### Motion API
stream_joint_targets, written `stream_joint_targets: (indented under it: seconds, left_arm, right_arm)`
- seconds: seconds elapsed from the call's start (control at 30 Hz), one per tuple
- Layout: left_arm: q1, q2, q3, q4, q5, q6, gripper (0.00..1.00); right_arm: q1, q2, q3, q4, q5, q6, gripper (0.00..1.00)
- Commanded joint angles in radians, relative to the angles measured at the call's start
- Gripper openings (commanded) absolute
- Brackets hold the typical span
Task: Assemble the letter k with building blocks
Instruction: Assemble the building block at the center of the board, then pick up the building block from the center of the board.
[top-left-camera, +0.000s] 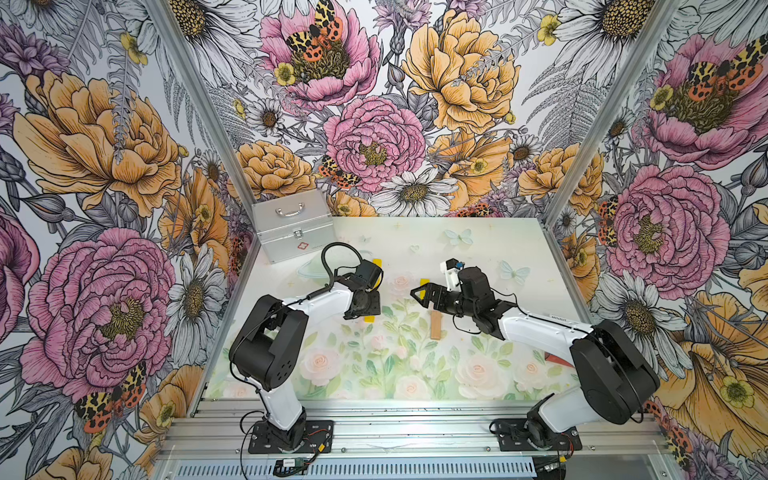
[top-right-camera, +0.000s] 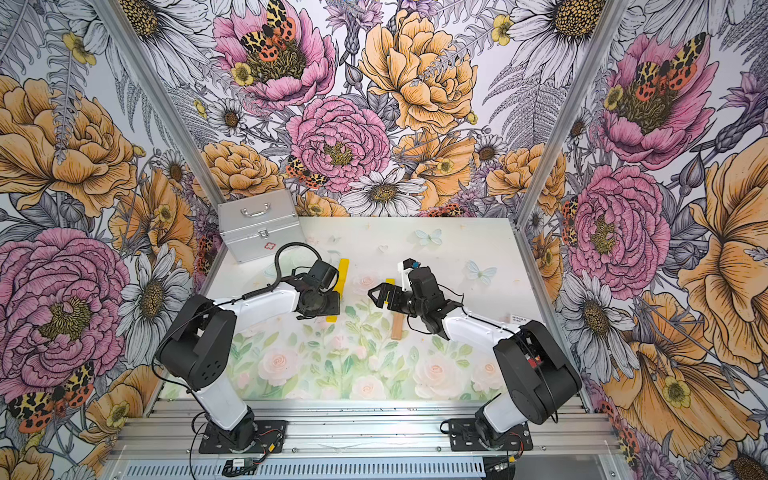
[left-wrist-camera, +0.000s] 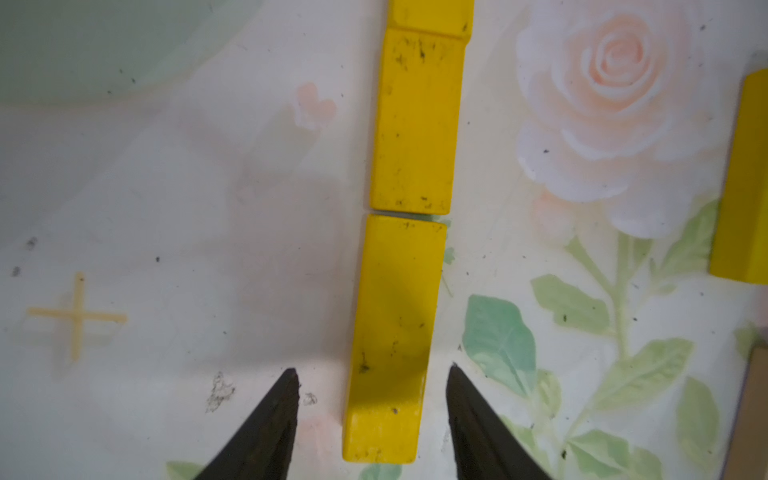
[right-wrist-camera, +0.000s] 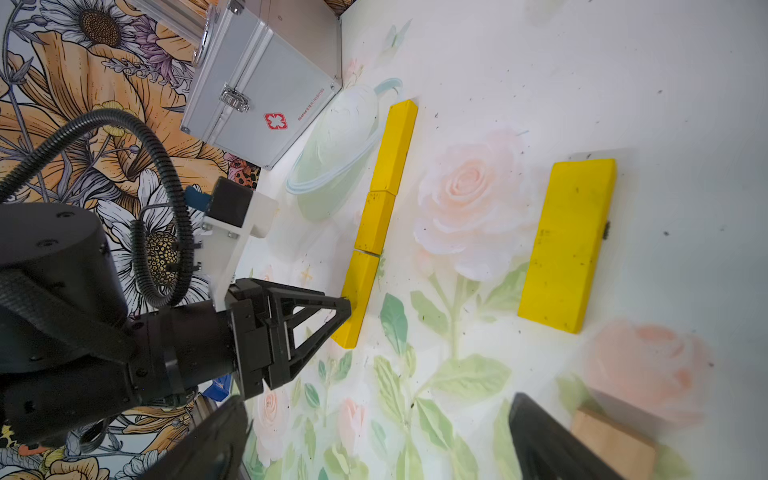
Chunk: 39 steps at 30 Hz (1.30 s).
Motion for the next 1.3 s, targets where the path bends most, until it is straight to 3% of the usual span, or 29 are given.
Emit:
stream_joint_targets:
  seconds: [0.0, 0.13, 0.27, 0.37, 0.67, 0.73, 0.9, 1.27]
  left_arm:
    - [0.023, -0.101, -0.014, 0.012, 0.039, 0.031, 0.58]
    - [0.051, -0.168, 0.006, 0.013, 0.114, 0.065, 0.58]
    - [0.118, -0.195, 0.025, 0.015, 0.253, 0.074, 0.67]
    - [0.162, -0.188, 0.036, 0.017, 0.359, 0.099, 0.98]
    - [0.264, -0.18, -0.013, 0.102, 0.59, 0.086, 0.99]
    - [0.286, -0.18, -0.026, 0.119, 0.627, 0.075, 0.99]
    - [0.323, -0.178, -0.04, 0.124, 0.665, 0.072, 0.99]
    - [0.316, -0.188, -0.095, 0.179, 0.669, 0.016, 0.99]
  right_arm:
    - [0.0, 0.026, 0.045, -0.023, -0.001, -0.027, 0.99]
    - [-0.019, 0.035, 0.084, -0.086, 0.013, -0.058, 0.99]
    - [-0.057, 0.069, 0.171, -0.236, 0.036, -0.11, 0.99]
    - [-0.08, 0.115, 0.24, -0.352, 0.072, -0.116, 0.99]
    - [-0.071, 0.228, 0.427, -0.588, 0.229, -0.228, 0.99]
    - [-0.062, 0.252, 0.47, -0.635, 0.275, -0.256, 0.95]
    - [-0.045, 0.325, 0.582, -0.738, 0.339, -0.324, 0.79]
    - [-0.017, 0.454, 0.723, -0.842, 0.413, -0.357, 0.78]
